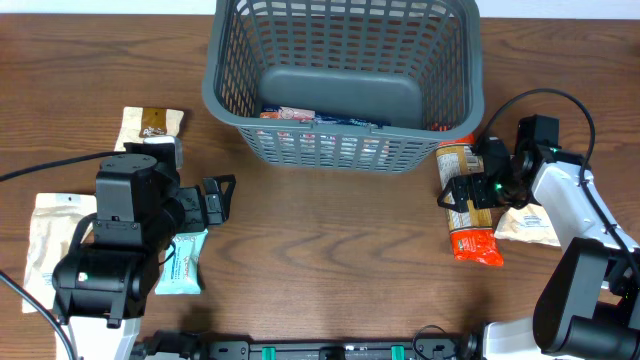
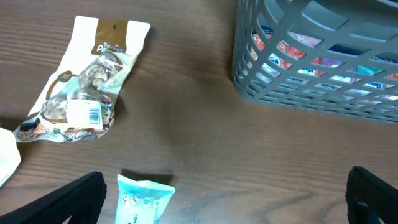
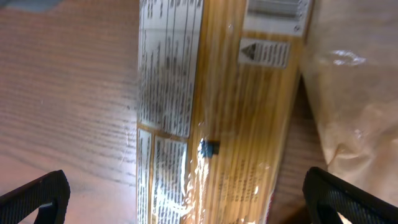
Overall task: Pack container
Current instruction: 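Grasp the red-topped spaghetti packet with the right gripper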
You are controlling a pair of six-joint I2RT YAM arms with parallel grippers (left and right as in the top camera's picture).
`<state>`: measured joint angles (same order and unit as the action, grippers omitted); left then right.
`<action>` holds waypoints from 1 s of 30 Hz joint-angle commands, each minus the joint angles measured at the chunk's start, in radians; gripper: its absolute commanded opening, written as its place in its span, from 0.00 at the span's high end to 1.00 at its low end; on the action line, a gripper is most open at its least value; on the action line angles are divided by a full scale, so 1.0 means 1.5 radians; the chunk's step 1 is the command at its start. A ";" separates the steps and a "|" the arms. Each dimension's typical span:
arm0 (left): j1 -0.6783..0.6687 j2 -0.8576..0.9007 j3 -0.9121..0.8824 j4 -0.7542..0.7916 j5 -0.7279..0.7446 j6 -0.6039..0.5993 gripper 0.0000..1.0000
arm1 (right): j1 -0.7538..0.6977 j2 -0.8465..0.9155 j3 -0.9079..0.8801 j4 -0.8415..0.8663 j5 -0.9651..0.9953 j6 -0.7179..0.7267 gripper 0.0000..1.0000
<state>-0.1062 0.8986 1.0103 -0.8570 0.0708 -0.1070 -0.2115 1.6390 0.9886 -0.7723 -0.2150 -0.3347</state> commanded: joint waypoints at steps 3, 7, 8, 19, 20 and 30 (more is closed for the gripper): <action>0.003 0.002 0.013 0.003 -0.008 0.007 0.01 | 0.007 0.022 -0.003 0.036 0.034 0.066 0.01; 0.003 0.002 0.013 0.003 -0.008 0.007 0.01 | 0.007 0.044 -0.003 0.057 0.039 0.095 0.02; 0.003 0.001 0.013 0.003 -0.008 0.007 0.01 | 0.007 0.050 -0.003 0.062 0.040 0.097 0.02; 0.003 0.002 0.013 0.003 -0.008 0.006 0.01 | 0.007 0.117 -0.004 0.079 0.041 0.106 0.01; 0.003 0.002 0.013 0.003 -0.008 0.006 0.02 | 0.007 0.125 -0.004 0.082 0.041 0.106 0.01; 0.003 0.002 0.013 0.003 -0.008 0.006 0.01 | 0.006 0.174 -0.020 0.105 0.044 0.103 0.03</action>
<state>-0.1062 0.9001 1.0103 -0.8539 0.0708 -0.1070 -0.2073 1.8038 1.0134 -0.6277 -0.1249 -0.1879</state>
